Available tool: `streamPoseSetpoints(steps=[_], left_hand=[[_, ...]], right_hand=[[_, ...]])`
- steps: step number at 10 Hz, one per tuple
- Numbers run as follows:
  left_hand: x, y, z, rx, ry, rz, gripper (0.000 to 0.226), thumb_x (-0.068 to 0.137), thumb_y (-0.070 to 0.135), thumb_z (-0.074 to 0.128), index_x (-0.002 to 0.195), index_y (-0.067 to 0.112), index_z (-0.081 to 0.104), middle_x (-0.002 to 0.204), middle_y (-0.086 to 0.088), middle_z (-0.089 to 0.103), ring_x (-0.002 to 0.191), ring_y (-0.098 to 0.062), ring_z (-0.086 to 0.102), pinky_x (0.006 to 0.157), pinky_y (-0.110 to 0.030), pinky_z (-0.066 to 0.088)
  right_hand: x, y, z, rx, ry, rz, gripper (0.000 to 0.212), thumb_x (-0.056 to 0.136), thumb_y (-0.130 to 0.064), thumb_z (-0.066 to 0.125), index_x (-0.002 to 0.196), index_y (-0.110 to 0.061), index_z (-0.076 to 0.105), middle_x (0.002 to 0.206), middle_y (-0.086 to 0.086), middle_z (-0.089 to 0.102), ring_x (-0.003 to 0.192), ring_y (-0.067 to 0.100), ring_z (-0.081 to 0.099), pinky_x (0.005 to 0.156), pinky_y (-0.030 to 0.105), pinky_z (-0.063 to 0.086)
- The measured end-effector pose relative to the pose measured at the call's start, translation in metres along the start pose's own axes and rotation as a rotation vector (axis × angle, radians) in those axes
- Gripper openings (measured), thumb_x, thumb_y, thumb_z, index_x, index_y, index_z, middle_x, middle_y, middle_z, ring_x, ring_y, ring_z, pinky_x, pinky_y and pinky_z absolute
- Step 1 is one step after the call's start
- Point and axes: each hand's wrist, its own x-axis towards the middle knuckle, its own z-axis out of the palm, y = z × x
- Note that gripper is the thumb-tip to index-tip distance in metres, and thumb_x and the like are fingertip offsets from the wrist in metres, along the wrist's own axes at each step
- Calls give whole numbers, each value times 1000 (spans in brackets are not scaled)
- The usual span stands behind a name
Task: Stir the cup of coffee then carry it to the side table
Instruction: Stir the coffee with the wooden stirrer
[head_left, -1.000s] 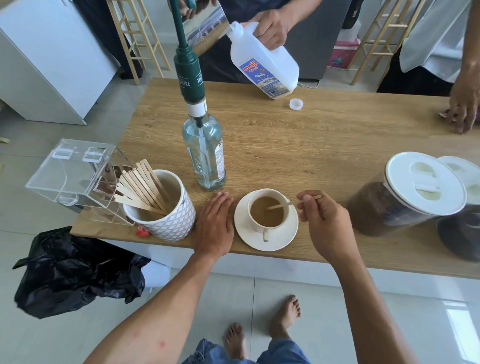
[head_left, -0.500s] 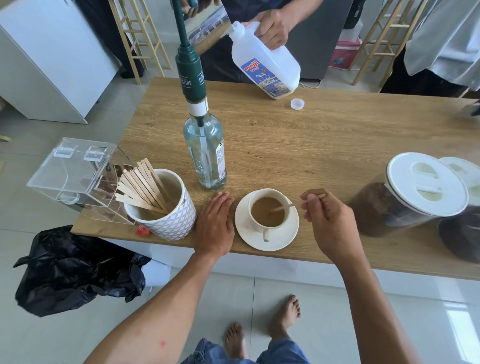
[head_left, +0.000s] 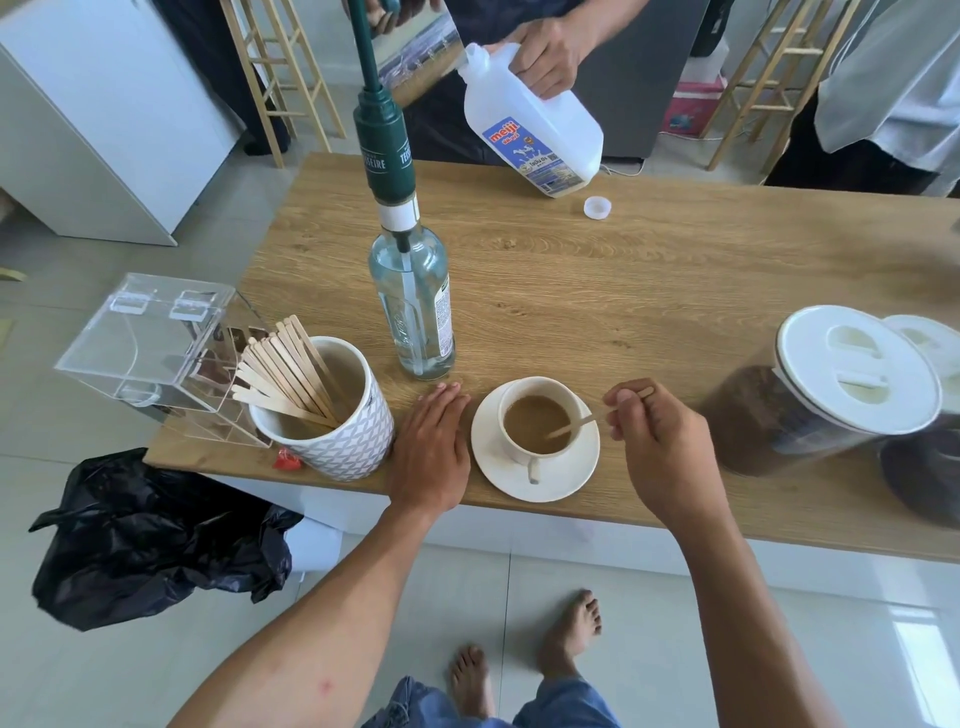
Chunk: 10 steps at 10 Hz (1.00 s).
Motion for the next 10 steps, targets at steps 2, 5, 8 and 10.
streamPoseSetpoints(steps=[2,5,8,10], left_hand=[[0,0,1,-5,12,5,48,99,26,27,135,12,57,146,-1,51,138,-19,42,115,-41,32],[-1,1,0,-3,2,-8,50,99,28,25,136,13,55,147,0,50,139,-18,40,115,-42,33],[0,1,0,7,-1,-13,49,99,28,26,136,13,55,147,0,50,138,-18,41,116,-40,32],[0,1,-1,12,0,-15,49,99,28,26,136,13,55,147,0,50,138,-18,41,116,-40,32]], right_hand=[[-3,-1,1,-39,-74,-67,19,99,-17,48,90,-24,62,76,-11,67,73,3,63,63,9,43],[-3,-3,1,-25,-83,-60,20,99,-15,49,88,-25,63,75,-9,69,70,5,65,63,16,47],[-2,-3,1,-43,-52,-44,23,99,-16,48,85,-29,61,73,-9,68,69,9,65,65,23,48],[-1,-4,3,-45,1,-80,19,99,-18,48,91,-24,64,75,-14,66,68,7,63,64,19,46]])
